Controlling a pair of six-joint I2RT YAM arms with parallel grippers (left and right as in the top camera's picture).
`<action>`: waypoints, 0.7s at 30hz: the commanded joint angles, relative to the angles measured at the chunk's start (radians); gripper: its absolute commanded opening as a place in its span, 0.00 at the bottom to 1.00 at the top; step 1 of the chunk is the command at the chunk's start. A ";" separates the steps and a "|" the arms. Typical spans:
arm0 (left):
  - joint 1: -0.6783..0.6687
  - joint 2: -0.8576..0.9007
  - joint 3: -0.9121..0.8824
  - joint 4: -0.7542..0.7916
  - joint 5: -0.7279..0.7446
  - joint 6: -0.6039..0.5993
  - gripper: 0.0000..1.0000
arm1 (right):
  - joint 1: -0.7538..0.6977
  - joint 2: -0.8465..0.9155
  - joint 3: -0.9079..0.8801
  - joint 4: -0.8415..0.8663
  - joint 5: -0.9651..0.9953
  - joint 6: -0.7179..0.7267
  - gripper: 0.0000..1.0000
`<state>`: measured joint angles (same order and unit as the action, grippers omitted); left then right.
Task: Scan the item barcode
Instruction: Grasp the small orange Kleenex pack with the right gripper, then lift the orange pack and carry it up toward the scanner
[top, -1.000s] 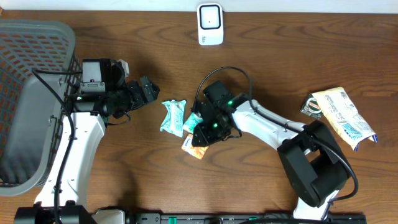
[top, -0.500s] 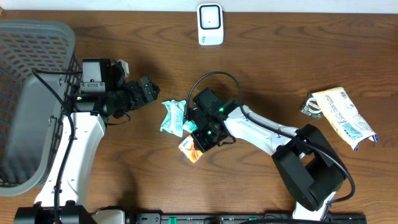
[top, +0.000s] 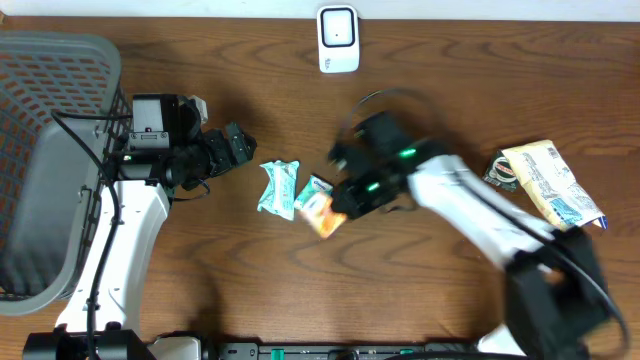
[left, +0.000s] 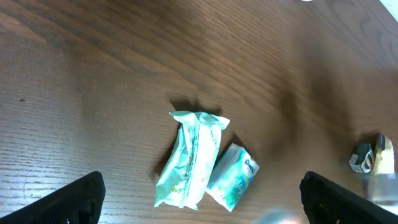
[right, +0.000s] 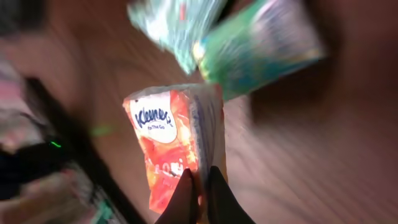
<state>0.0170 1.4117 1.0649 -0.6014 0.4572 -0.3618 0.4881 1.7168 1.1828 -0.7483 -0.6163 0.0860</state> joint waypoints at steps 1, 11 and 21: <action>0.004 0.001 -0.003 0.000 -0.006 0.013 0.99 | -0.129 -0.093 0.009 -0.047 -0.066 -0.023 0.01; 0.004 0.001 -0.003 0.000 -0.006 0.014 0.99 | -0.277 0.039 0.000 -0.043 0.222 0.053 0.01; 0.004 0.001 -0.003 0.000 -0.006 0.013 0.99 | -0.278 0.214 0.000 0.025 0.220 0.024 0.31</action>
<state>0.0170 1.4117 1.0645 -0.6014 0.4572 -0.3618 0.2077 1.9236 1.1831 -0.7303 -0.4011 0.1246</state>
